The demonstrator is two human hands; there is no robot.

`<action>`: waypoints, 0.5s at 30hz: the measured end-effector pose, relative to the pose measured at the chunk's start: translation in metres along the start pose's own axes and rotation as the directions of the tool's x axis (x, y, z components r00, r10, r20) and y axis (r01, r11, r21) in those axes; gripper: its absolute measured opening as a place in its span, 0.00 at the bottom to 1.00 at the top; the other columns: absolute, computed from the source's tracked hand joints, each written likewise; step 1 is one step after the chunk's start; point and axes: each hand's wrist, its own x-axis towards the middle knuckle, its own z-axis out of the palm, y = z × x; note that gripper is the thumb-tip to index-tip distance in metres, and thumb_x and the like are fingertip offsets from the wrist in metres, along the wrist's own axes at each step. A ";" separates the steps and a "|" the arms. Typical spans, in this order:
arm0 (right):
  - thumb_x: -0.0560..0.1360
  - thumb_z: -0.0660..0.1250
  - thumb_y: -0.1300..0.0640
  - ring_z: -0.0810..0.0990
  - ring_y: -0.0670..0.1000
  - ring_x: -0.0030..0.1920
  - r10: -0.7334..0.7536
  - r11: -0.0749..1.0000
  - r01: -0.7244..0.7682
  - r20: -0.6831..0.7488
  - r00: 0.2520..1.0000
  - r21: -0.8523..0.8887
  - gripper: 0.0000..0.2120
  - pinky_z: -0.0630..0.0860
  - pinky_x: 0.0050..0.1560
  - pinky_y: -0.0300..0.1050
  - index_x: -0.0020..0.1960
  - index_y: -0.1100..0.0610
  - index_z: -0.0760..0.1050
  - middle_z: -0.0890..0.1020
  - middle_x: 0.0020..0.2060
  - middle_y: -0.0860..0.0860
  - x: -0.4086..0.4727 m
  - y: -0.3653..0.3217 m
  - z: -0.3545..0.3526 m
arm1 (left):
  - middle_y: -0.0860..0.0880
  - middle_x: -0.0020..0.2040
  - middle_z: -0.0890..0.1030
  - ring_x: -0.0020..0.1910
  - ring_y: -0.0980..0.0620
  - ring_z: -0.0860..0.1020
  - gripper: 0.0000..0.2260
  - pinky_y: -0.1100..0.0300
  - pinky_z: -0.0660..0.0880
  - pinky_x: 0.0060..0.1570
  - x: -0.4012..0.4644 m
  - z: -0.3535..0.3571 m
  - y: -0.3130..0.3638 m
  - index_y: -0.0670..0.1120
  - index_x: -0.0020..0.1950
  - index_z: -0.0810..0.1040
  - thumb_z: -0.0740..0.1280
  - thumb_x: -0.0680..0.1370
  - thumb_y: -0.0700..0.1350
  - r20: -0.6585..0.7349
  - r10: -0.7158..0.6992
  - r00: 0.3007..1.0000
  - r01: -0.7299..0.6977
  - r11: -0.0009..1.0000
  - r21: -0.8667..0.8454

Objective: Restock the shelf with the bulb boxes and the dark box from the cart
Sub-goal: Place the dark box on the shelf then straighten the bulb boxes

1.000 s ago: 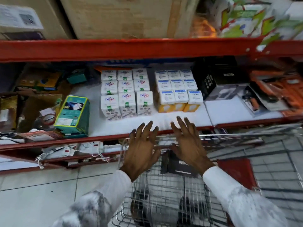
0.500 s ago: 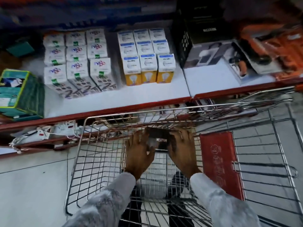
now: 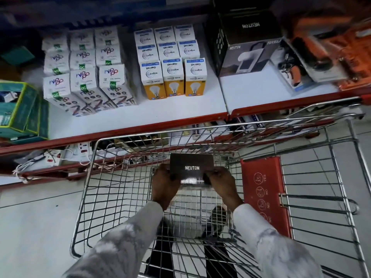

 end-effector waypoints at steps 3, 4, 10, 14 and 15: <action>0.76 0.68 0.48 0.83 0.48 0.42 -0.079 0.997 0.079 0.024 0.997 -0.011 0.07 0.75 0.42 0.40 0.41 0.49 0.81 0.85 0.41 0.48 -0.018 -0.014 -0.034 | 0.57 0.40 0.81 0.38 0.55 0.79 0.08 0.64 0.72 0.37 -0.020 -0.027 0.014 0.55 0.44 0.78 0.76 0.72 0.50 -0.031 0.029 0.999 -0.030 0.999 -0.032; 0.76 0.69 0.49 0.82 0.43 0.39 -0.107 0.994 0.106 0.037 0.994 0.016 0.07 0.75 0.38 0.38 0.39 0.47 0.79 0.84 0.38 0.45 -0.027 -0.021 -0.048 | 0.59 0.38 0.81 0.37 0.57 0.80 0.09 0.65 0.73 0.36 -0.027 -0.038 0.020 0.57 0.41 0.76 0.76 0.72 0.50 -0.031 0.056 0.998 -0.057 0.998 -0.040; 0.74 0.71 0.51 0.80 0.33 0.36 -0.263 0.964 0.263 0.002 0.965 0.034 0.04 0.70 0.33 0.27 0.40 0.44 0.80 0.82 0.35 0.35 -0.064 -0.067 -0.123 | 0.63 0.33 0.80 0.35 0.74 0.78 0.05 0.79 0.69 0.29 -0.056 -0.085 0.084 0.54 0.43 0.81 0.75 0.72 0.52 -0.117 0.197 0.973 -0.207 0.975 -0.082; 0.72 0.73 0.53 0.78 0.29 0.33 -0.408 0.911 0.412 -0.103 0.907 0.014 0.07 0.69 0.33 0.20 0.38 0.44 0.78 0.80 0.32 0.33 -0.075 -0.106 -0.171 | 0.67 0.30 0.81 0.33 0.70 0.79 0.07 0.75 0.70 0.30 -0.061 -0.105 0.146 0.58 0.38 0.78 0.74 0.69 0.57 -0.219 0.280 0.934 -0.310 0.944 -0.113; 0.72 0.73 0.53 0.78 0.29 0.32 -0.434 0.899 0.438 -0.117 0.893 0.002 0.07 0.69 0.33 0.21 0.38 0.45 0.78 0.80 0.32 0.35 -0.074 -0.115 -0.182 | 0.66 0.31 0.82 0.32 0.68 0.80 0.07 0.73 0.72 0.30 -0.061 -0.108 0.159 0.57 0.38 0.79 0.73 0.68 0.58 -0.236 0.302 0.923 -0.341 0.930 -0.141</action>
